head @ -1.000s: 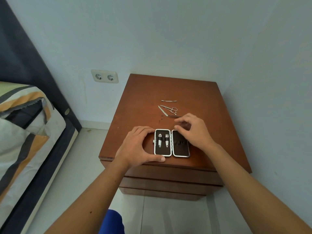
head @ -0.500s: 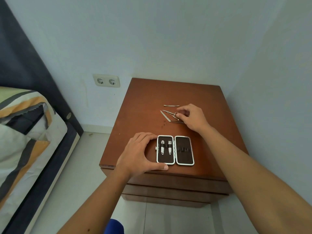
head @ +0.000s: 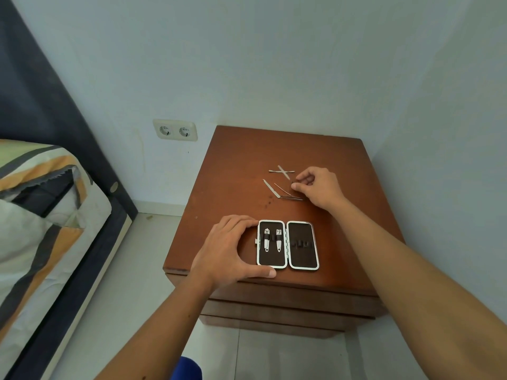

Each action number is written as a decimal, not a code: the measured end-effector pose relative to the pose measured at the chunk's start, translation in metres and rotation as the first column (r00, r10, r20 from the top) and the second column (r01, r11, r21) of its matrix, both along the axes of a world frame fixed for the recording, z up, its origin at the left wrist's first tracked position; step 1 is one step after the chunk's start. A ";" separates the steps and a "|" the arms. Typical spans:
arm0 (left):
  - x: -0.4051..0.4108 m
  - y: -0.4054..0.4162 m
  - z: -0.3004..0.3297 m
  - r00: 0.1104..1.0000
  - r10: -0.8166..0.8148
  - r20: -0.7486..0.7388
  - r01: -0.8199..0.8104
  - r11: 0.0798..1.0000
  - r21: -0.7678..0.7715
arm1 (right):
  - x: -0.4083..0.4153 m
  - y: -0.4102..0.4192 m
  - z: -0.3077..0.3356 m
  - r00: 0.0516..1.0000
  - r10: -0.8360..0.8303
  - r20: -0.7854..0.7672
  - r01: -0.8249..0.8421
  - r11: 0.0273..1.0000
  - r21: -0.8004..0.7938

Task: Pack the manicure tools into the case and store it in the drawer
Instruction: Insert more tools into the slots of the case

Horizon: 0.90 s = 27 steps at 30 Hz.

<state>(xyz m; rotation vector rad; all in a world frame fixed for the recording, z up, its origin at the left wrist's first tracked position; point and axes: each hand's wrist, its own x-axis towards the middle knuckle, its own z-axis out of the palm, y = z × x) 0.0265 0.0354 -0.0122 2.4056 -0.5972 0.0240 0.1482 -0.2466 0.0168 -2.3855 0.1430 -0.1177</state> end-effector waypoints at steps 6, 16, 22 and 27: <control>0.001 0.000 -0.002 1.000 0.001 0.000 -0.001 1.000 0.002 | -0.014 -0.003 0.005 0.998 -0.031 0.048 0.027 0.996 0.084; 0.000 0.001 -0.002 1.000 -0.003 0.023 0.003 1.000 -0.011 | -0.065 0.008 0.015 0.979 0.087 0.184 -0.116 0.980 0.159; 0.000 0.000 -0.001 1.000 -0.002 0.019 0.002 1.000 0.003 | -0.088 0.018 0.012 0.979 0.149 0.139 -0.171 0.973 0.156; 0.000 0.000 -0.002 1.000 -0.004 0.015 0.004 1.000 0.002 | -0.105 0.020 0.009 0.945 0.295 0.139 -0.303 0.952 0.037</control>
